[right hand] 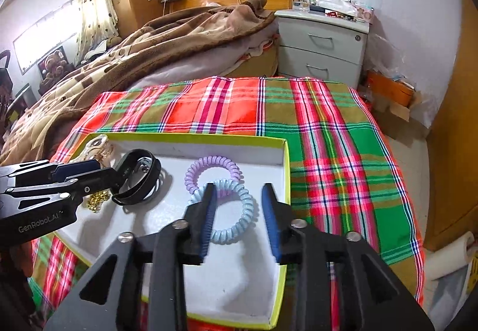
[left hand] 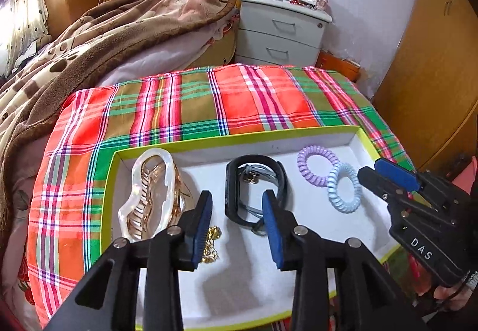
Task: Organize jewelry
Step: 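Open both tools to release the black band and white coil tie in the box, then withdraw both tools from the box toward the remaining jewelry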
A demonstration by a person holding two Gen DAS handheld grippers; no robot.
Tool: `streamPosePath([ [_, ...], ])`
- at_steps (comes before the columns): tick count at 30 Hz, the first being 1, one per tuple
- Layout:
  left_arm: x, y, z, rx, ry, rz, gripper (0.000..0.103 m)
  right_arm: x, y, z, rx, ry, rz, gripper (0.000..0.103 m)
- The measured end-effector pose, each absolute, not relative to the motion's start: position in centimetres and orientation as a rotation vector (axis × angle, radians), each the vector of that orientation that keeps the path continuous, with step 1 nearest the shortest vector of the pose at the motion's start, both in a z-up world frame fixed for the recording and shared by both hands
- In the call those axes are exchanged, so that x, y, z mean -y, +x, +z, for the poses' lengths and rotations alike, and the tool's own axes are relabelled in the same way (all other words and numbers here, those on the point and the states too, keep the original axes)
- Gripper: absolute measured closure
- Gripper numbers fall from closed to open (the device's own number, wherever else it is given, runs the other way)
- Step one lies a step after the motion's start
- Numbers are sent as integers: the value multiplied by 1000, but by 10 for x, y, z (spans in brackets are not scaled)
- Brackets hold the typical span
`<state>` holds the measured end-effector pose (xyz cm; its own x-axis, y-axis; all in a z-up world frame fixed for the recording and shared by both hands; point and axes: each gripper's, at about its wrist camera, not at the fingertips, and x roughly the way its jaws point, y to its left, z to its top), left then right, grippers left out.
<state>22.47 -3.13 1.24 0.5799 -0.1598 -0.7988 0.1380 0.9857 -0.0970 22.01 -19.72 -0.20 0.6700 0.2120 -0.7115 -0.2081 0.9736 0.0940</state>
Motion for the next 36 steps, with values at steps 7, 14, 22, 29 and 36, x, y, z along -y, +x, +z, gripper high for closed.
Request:
streamPosePath([
  [7, 34, 206, 24, -892, -8, -158, 65, 197, 208, 6, -778, 8, 241, 69],
  [14, 34, 180, 36, -848, -16, -163, 64, 198, 190, 15, -751, 19, 251, 69],
  [22, 34, 151, 39, -833, -21, -180, 63, 206, 164, 23, -723, 46, 261, 68],
  [29, 21, 124, 34, -813, -95, -226, 63, 223, 133, 18, -729, 51, 254, 59],
  [36, 12, 104, 21, -839, -140, -273, 63, 229, 114, -3, -793, 34, 259, 58],
])
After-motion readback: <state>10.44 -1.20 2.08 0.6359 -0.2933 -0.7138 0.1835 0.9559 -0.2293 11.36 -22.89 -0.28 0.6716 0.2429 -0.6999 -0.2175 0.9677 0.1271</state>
